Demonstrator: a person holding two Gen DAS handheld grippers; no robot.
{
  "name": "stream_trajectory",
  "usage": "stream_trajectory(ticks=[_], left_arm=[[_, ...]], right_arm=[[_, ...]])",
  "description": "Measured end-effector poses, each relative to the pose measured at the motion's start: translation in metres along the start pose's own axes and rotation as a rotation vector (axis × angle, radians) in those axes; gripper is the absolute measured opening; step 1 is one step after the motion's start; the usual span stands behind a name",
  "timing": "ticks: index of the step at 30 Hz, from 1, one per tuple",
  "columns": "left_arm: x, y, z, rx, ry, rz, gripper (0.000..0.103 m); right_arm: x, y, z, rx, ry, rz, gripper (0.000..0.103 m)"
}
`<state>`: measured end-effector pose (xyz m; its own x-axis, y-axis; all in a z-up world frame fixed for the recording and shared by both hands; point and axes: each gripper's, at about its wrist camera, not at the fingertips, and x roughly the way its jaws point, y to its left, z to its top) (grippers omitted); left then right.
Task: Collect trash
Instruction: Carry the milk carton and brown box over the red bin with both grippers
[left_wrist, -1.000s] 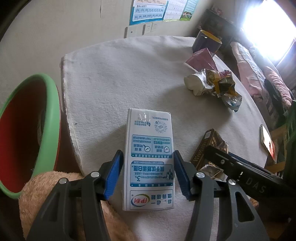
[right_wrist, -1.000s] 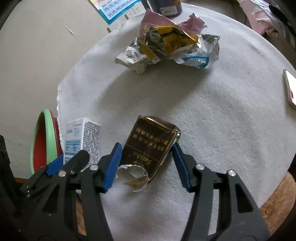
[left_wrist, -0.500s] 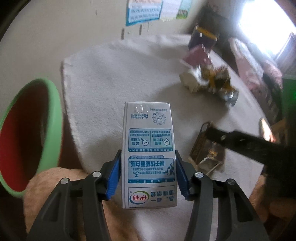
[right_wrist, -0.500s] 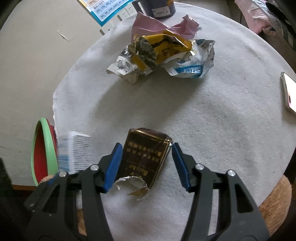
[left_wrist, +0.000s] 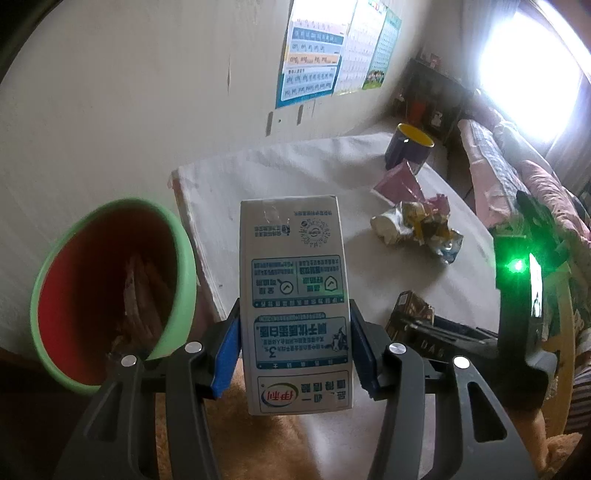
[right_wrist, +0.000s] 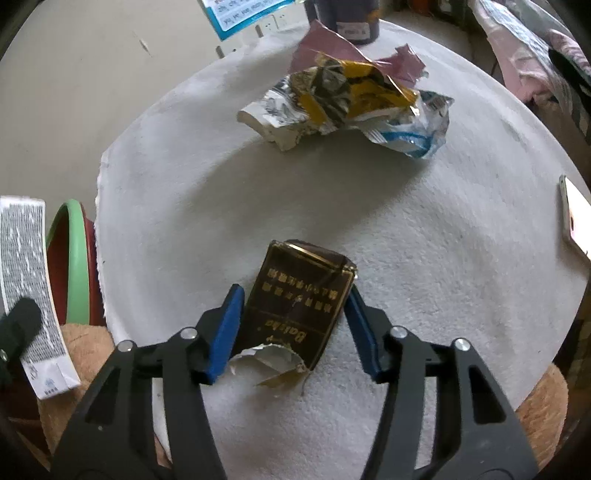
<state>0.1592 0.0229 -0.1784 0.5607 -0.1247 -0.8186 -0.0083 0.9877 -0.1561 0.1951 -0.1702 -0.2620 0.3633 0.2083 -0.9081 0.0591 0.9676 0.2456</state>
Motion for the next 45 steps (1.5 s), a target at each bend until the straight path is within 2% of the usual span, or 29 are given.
stream_trajectory(ticks=[5, 16, 25, 45], left_arm=[[-0.004, 0.004, -0.001, -0.013, -0.007, -0.016, 0.050], [-0.013, 0.016, 0.000, -0.050, -0.033, -0.040, 0.050], [-0.025, 0.031, 0.002, -0.089, -0.065, -0.049, 0.050], [-0.043, 0.068, 0.003, -0.157, -0.124, -0.021, 0.050]], right_arm=[[-0.009, 0.003, -0.006, -0.031, -0.016, 0.024, 0.048], [-0.055, -0.001, -0.009, -0.016, -0.080, 0.096, 0.048], [-0.092, 0.032, -0.004, -0.088, -0.168, 0.143, 0.048], [-0.113, 0.070, -0.009, -0.189, -0.230, 0.113, 0.048]])
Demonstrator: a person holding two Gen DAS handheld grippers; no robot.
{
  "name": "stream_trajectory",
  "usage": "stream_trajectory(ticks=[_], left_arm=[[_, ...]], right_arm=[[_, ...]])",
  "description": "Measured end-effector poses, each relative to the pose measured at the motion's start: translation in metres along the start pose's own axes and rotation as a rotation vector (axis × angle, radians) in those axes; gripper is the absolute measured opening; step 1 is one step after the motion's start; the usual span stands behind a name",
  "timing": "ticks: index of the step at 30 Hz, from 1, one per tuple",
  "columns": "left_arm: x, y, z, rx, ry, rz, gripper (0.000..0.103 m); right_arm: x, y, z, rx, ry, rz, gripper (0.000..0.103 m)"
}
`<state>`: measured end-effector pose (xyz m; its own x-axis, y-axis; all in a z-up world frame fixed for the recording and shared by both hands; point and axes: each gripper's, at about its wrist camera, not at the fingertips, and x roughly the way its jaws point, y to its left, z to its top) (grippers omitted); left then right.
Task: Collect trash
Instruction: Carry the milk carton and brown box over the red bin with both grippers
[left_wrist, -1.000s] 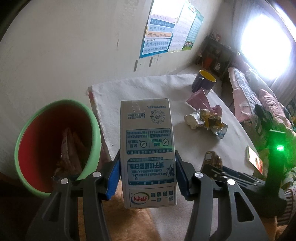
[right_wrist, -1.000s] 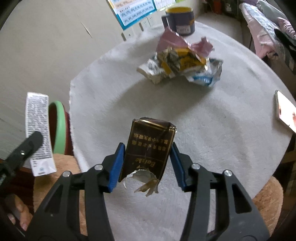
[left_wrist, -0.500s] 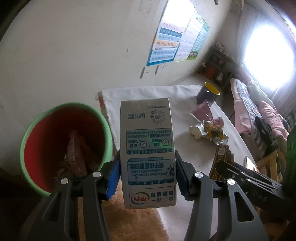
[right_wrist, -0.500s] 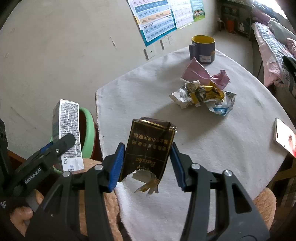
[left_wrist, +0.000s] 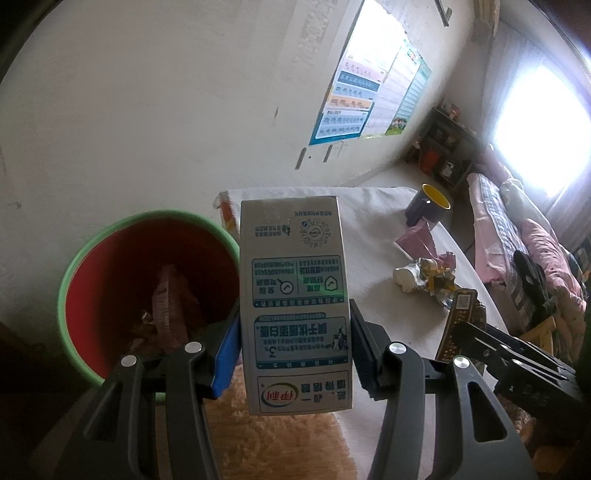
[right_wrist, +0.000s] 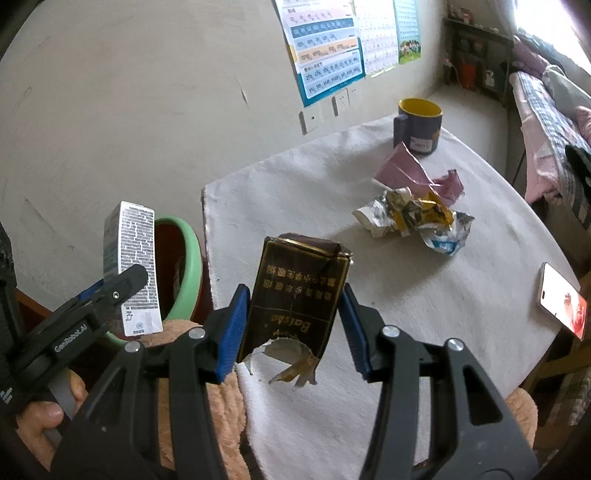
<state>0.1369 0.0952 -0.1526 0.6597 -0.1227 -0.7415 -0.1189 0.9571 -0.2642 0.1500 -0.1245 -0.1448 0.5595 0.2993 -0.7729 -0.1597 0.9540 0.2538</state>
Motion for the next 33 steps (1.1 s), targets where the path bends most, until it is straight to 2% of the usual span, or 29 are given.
stream_trajectory(ticks=[15, 33], left_arm=[[-0.002, 0.023, 0.001, -0.037, -0.012, 0.026, 0.050], [-0.006, 0.089, 0.004, -0.141, -0.024, 0.162, 0.050]], right_arm=[[0.004, 0.022, 0.003, -0.043, 0.009, 0.015, 0.048], [0.028, 0.076, 0.012, -0.144, 0.044, 0.106, 0.048]])
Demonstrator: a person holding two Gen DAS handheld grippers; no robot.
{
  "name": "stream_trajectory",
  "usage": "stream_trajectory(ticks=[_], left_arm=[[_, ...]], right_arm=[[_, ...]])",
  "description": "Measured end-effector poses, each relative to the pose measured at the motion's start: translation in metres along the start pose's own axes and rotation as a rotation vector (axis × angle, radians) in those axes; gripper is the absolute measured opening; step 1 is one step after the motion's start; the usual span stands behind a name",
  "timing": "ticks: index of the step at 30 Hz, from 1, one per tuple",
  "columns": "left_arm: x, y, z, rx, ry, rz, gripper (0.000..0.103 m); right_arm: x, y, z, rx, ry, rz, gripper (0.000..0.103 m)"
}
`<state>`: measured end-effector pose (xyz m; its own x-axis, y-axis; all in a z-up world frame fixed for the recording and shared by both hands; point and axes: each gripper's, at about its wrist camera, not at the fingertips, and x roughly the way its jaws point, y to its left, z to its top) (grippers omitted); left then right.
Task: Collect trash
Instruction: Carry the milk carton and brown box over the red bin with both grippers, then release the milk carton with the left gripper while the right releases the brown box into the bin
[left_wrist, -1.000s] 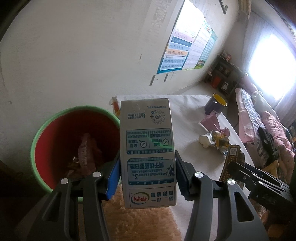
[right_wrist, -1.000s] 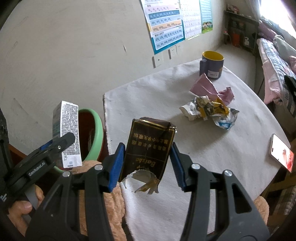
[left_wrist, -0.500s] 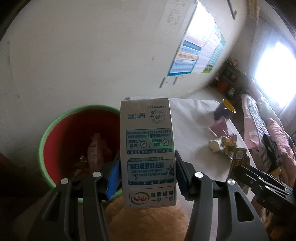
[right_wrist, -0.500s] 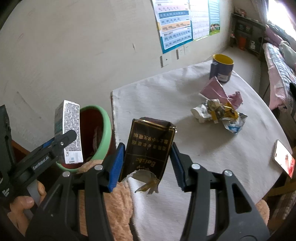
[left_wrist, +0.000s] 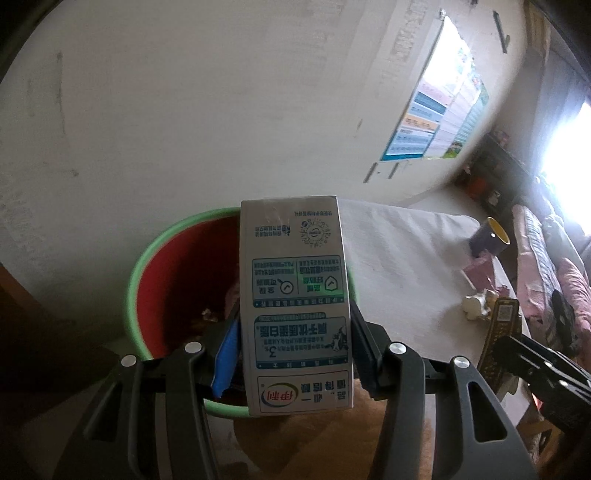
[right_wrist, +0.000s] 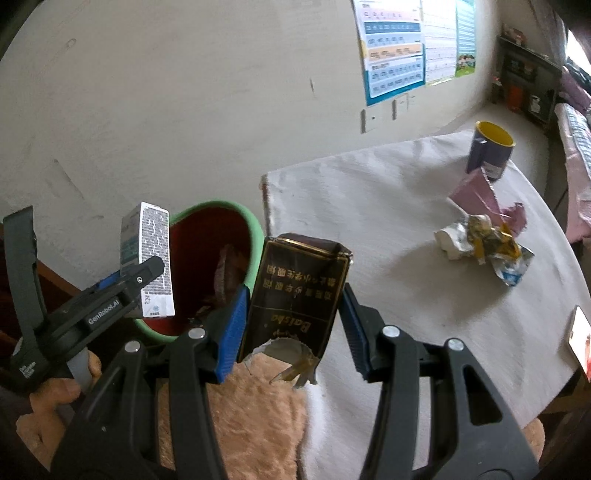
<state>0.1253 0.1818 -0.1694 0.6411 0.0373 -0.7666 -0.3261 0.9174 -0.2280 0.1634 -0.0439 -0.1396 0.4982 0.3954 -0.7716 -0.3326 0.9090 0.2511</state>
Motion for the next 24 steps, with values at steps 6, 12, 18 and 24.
stream_trajectory(ticks=[6, 12, 18, 24], left_arm=[[0.007, 0.014, 0.000, -0.021, 0.007, 0.028, 0.050], [0.014, 0.031, 0.001, -0.053, 0.014, 0.061, 0.050], [0.023, 0.042, -0.003, -0.076, 0.034, 0.070, 0.050], [0.032, 0.053, -0.005, -0.095, 0.050, 0.081, 0.050]], right_arm=[[0.014, 0.020, 0.012, -0.042, 0.009, 0.027, 0.048], [0.033, 0.043, 0.021, -0.082, 0.034, 0.059, 0.048], [0.052, 0.061, 0.029, -0.114, 0.062, 0.083, 0.048], [0.065, 0.073, 0.033, -0.133, 0.079, 0.091, 0.048]])
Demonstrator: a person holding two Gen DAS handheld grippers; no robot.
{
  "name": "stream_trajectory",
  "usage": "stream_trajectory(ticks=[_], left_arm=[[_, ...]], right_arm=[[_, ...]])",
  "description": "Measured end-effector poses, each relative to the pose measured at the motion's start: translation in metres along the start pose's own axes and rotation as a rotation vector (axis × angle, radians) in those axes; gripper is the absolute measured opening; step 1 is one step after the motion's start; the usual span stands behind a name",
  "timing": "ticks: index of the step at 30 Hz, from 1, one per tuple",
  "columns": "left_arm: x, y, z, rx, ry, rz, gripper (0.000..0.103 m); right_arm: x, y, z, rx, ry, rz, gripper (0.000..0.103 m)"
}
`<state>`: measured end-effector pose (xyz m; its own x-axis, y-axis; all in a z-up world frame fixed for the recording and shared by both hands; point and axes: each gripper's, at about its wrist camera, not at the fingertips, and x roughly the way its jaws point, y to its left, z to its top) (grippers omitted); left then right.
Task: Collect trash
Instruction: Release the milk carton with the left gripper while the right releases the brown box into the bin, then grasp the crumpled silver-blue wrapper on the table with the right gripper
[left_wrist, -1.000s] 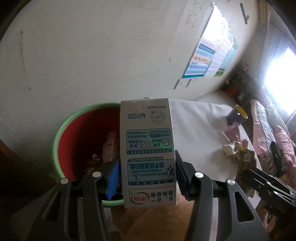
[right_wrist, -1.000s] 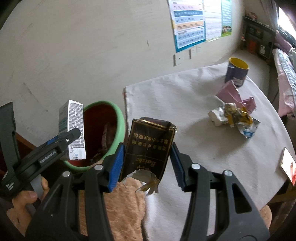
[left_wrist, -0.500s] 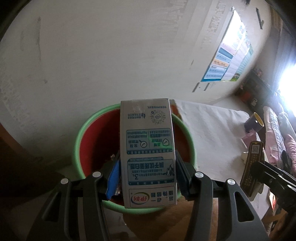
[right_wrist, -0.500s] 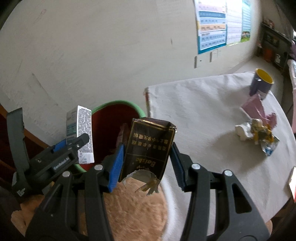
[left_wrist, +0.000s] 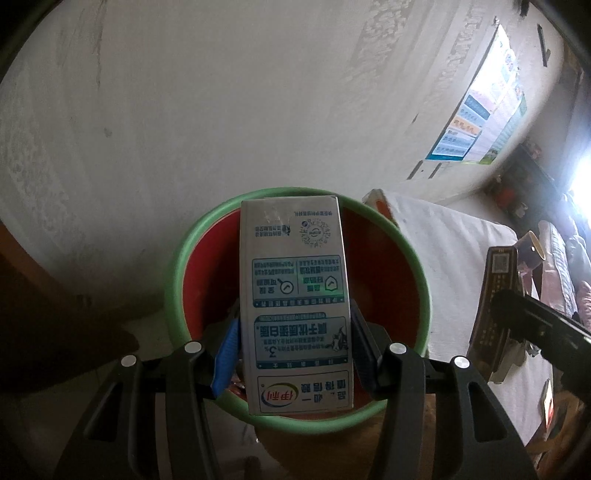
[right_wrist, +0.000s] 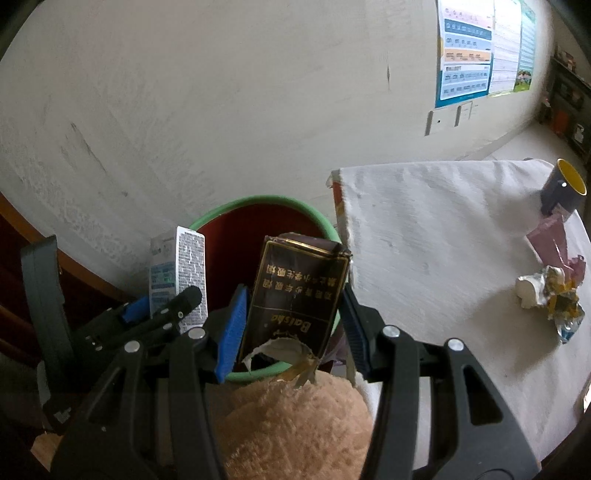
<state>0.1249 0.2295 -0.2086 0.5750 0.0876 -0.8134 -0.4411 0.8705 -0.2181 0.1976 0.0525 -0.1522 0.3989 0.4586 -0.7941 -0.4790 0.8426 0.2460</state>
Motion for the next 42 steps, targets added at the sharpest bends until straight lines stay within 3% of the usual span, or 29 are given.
stream_trajectory(ticks=[16, 18, 27, 29, 32, 38, 42], left_arm=[[0.013, 0.008, -0.002, -0.025, 0.031, 0.028, 0.052], [0.014, 0.008, -0.002, -0.028, 0.029, 0.038, 0.071], [0.006, -0.003, -0.003, 0.002, 0.011, 0.045, 0.072], [0.004, -0.007, -0.001, 0.012, 0.010, 0.043, 0.072], [-0.001, -0.010, -0.001, 0.031, 0.000, 0.049, 0.072], [-0.004, -0.019, -0.005, 0.046, 0.007, 0.055, 0.072], [-0.008, -0.038, -0.007, 0.095, 0.011, 0.049, 0.072]], right_arm=[[0.021, 0.009, 0.001, 0.014, 0.039, 0.054, 0.051], [0.020, 0.008, 0.002, 0.023, 0.034, 0.069, 0.057], [0.007, -0.017, -0.001, 0.081, 0.016, 0.073, 0.060], [0.000, -0.030, -0.005, 0.088, 0.001, 0.050, 0.062], [-0.011, -0.073, -0.015, 0.125, -0.025, -0.051, 0.066], [-0.052, -0.217, -0.045, 0.406, -0.086, -0.333, 0.066], [-0.076, -0.289, -0.067, 0.587, -0.128, -0.425, 0.066]])
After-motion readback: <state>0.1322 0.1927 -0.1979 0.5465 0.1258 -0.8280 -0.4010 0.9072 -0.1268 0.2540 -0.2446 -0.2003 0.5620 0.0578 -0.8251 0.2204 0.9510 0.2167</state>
